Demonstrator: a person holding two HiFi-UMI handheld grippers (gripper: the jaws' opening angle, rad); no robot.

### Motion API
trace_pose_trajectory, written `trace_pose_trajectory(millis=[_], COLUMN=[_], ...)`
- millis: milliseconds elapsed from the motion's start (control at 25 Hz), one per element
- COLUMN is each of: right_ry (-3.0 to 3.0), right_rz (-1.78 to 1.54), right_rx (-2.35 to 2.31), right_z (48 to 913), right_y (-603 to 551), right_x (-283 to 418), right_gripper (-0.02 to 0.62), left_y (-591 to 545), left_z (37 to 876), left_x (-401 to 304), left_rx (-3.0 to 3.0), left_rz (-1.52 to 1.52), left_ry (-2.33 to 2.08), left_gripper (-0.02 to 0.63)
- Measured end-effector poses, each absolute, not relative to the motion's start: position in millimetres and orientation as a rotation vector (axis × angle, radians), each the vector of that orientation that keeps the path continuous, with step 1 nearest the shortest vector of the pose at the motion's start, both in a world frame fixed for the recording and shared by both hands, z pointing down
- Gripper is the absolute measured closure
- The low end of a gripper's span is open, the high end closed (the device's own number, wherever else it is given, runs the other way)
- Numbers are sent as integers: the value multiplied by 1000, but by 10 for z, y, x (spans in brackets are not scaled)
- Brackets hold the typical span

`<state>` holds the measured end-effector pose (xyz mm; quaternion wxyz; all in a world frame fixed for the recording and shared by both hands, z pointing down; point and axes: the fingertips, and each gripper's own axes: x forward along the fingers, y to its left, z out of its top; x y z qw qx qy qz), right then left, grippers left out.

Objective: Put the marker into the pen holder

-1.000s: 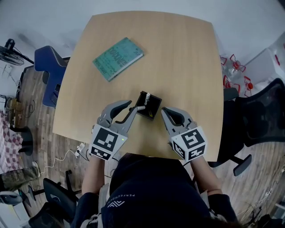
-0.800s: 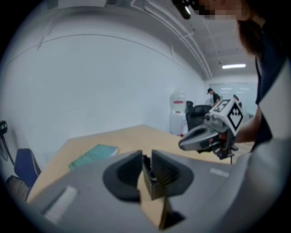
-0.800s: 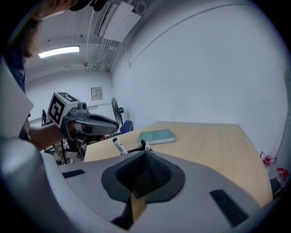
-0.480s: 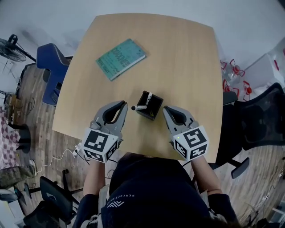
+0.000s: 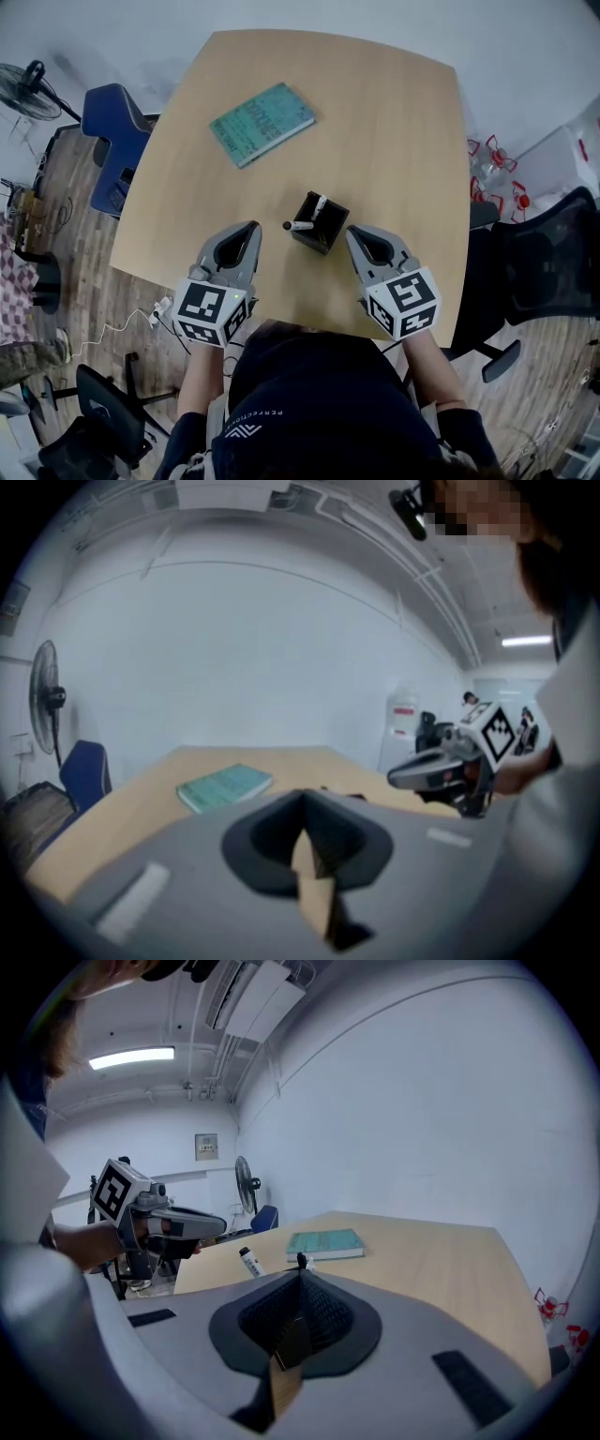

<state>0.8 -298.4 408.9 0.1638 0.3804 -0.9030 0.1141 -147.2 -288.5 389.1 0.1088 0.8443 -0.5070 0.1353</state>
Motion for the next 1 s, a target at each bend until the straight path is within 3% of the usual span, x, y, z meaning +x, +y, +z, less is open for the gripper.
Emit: trace_pose_trajectory(millis=[1000], right_ry=[-2593], right_rz=[320], right_rx=[1108], right_z=[4010], right_y=[-3010], right_x=[-20], right_gripper=[595], left_y=[-2773], left_z=[4010], left_x=[-1641], left_rx=[2370], left_rz=[344], left_ry=[-1517], left_gripper=[598])
